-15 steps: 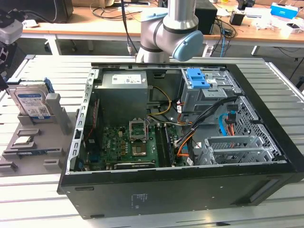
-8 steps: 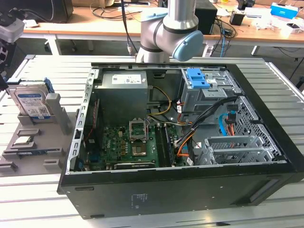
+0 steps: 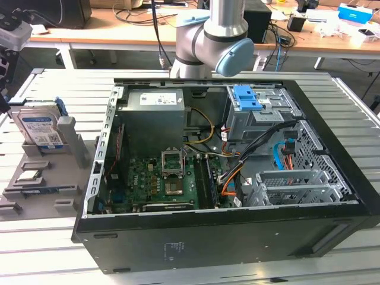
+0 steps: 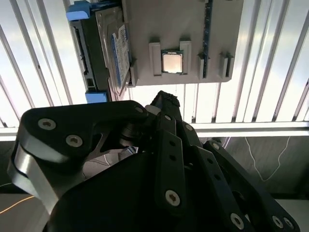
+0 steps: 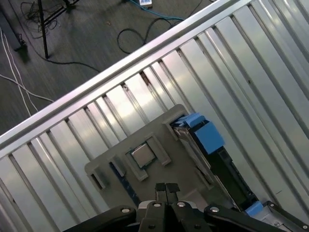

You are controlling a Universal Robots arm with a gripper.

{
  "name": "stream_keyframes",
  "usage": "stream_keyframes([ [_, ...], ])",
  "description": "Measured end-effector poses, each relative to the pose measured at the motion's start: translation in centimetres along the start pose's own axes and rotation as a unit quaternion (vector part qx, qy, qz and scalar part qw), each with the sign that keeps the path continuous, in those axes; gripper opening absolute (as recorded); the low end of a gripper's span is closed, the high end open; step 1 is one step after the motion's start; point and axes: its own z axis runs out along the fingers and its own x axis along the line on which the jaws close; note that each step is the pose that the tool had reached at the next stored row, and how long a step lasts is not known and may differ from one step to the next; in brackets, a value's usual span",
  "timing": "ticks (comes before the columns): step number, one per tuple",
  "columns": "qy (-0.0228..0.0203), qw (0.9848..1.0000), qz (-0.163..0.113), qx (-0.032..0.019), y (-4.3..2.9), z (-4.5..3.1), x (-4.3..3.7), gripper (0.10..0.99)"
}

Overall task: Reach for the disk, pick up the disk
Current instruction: 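Pick up the disk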

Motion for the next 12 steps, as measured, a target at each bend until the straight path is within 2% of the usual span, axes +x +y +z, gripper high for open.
stream_keyframes([
  [6, 0.0011, 0.9996, -0.028, 0.0, 0.0, -0.01, 0.0, 0.106],
  [12, 0.0021, 0.9985, -0.055, 0.0, 0.0, 0.0, 0.0, 0.106],
])
